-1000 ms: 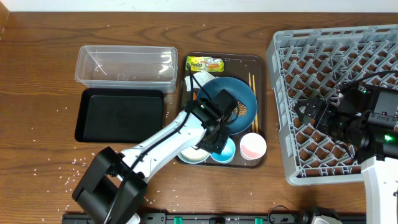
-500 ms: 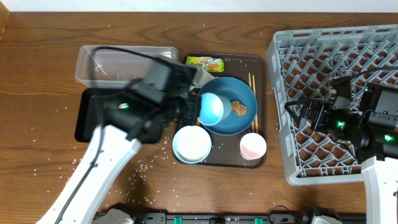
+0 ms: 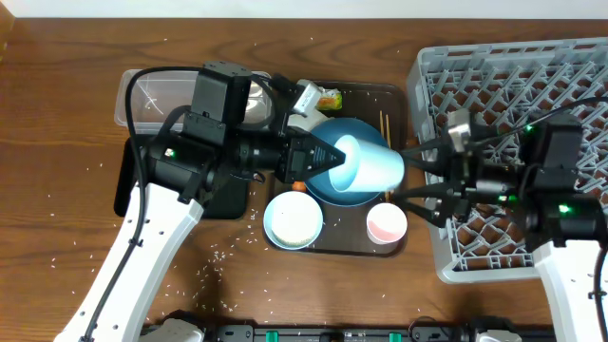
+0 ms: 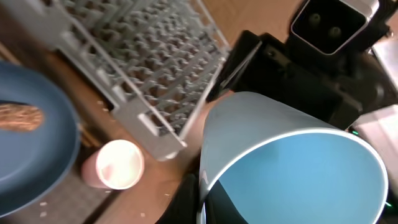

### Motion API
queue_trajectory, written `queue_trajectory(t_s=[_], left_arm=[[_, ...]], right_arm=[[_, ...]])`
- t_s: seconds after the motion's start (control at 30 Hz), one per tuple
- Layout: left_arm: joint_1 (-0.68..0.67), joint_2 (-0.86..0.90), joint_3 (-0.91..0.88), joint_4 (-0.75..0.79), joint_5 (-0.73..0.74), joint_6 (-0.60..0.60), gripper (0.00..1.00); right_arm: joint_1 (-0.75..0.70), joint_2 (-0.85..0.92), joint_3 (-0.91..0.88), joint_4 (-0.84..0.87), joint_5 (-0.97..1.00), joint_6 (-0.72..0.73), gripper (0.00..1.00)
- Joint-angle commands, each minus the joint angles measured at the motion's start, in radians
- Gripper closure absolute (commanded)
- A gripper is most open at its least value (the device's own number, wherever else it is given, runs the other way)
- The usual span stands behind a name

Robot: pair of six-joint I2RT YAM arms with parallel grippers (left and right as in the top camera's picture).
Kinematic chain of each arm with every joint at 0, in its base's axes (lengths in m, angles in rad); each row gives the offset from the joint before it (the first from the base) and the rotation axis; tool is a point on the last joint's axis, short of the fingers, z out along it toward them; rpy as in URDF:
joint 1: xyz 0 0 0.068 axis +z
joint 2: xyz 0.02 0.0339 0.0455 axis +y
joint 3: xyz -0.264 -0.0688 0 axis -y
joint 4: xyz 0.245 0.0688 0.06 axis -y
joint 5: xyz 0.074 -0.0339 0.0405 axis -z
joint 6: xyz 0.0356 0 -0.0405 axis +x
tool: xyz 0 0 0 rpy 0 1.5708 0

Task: Sort waste into correct bins and load items into the dishwasher rack
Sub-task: 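Lift the light blue cup and pass it to the right gripper, then place the light blue cup upside down in the rack with right gripper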

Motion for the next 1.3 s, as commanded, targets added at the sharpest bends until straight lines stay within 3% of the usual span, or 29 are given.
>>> queue_trajectory(t_s=[0.0,0.13,0.2,0.33,0.37,0.4,0.5,0.53,0.73,0.9,1.1,1.27], left_arm=[[0.002,-0.001,0.003,0.007,0.082,-0.006,0.94],[0.002,-0.001,0.003,0.008,0.082,-0.006,0.94],[0.002,-0.001,0.003,0.011,0.082,-0.006,0.94],[0.003,-0.001,0.003,0.023,0.079,-0.005,0.94],[0.003,-0.001,0.003,0.026,0.072,-0.006,0.88],[0.005,-0.001,0.003,0.026,0.053,-0.006,0.64],[0.017,-0.001,0.003,0.025,-0.024,-0.006,0.36],[0.024,-0.001,0.003,0.025,-0.055,-0.006,0.11],[0.077,-0.001,0.003,0.024,-0.081,-0.006,0.02],[0.084,-0.001,0.003,0.02,-0.081,-0.005,0.02],[0.084,-0.001,0.003,0.013,-0.081,-0.005,0.02],[0.084,-0.001,0.003,0.013,-0.081,-0.005,0.02]], right_arm=[[0.06,0.001,0.018,0.043,-0.056,-0.029,0.19],[0.107,0.001,0.018,0.125,-0.038,0.002,0.33],[0.111,0.001,0.018,0.149,-0.036,0.021,0.45],[0.107,-0.003,0.018,0.15,0.007,0.04,0.56],[0.103,-0.003,0.018,0.15,0.027,0.055,0.56],[0.096,-0.005,0.018,0.15,0.059,0.081,0.57],[0.043,-0.016,0.018,0.135,0.192,0.196,0.61],[0.011,-0.021,0.018,0.121,0.245,0.235,0.6],[-0.261,-0.035,0.018,-0.024,0.52,0.398,0.59],[-0.563,-0.034,0.018,-0.165,0.724,0.672,0.63],[-0.894,-0.011,0.018,-0.22,0.766,0.746,0.59],[-1.032,0.063,0.018,-0.25,0.835,0.768,0.57]])
